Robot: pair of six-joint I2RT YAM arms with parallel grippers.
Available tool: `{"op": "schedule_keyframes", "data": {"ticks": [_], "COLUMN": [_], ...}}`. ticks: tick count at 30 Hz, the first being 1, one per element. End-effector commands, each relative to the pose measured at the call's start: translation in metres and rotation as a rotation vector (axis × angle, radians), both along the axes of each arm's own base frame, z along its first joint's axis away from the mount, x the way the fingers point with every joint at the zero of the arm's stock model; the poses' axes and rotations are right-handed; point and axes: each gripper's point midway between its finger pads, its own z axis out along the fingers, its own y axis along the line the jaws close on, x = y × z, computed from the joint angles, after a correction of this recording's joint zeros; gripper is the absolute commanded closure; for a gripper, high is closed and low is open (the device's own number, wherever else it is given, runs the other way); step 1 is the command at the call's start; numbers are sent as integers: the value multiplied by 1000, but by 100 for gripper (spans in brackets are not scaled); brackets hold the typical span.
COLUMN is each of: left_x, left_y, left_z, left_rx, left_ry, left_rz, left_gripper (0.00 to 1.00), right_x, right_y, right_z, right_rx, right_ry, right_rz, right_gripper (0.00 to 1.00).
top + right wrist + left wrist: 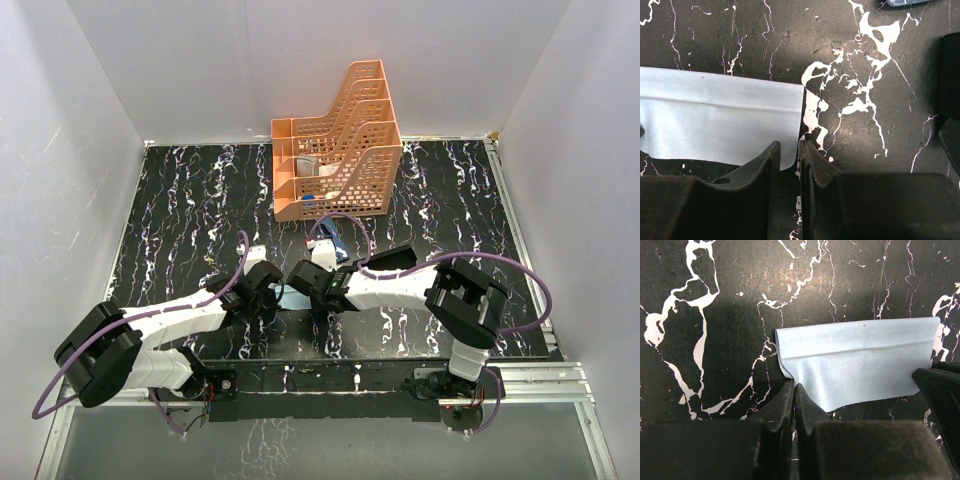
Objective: Organize the sunglasses
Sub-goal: Pick up the glasses cleaning cloth from the center of the board.
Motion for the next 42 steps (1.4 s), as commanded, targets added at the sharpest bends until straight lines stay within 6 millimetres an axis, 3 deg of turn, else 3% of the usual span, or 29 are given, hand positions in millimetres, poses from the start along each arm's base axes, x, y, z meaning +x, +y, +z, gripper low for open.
{"op": "schedule_keyframes", "data": {"ticks": [1, 13, 26, 42], "left_x": [-25, -25, -26, -6], "left_y": [10, 10, 11, 4], "left_z": [-15, -15, -18, 6], "left_rx": [36, 36, 47, 93], "left_ry": [100, 100, 110, 62], "left_rz": [-31, -29, -29, -46], "left_gripper": [100, 100, 100, 100], "right_x": [-30, -35, -36, -15], "right_y": [-25, -21, -18, -8], "right_z": [-43, -48, -47, -8], "right_rx": [-139, -131, -101, -42], "right_ry": [132, 146, 141, 16], "right_rz": [30, 46, 43, 36], "right_gripper": [81, 84, 100, 100]}}
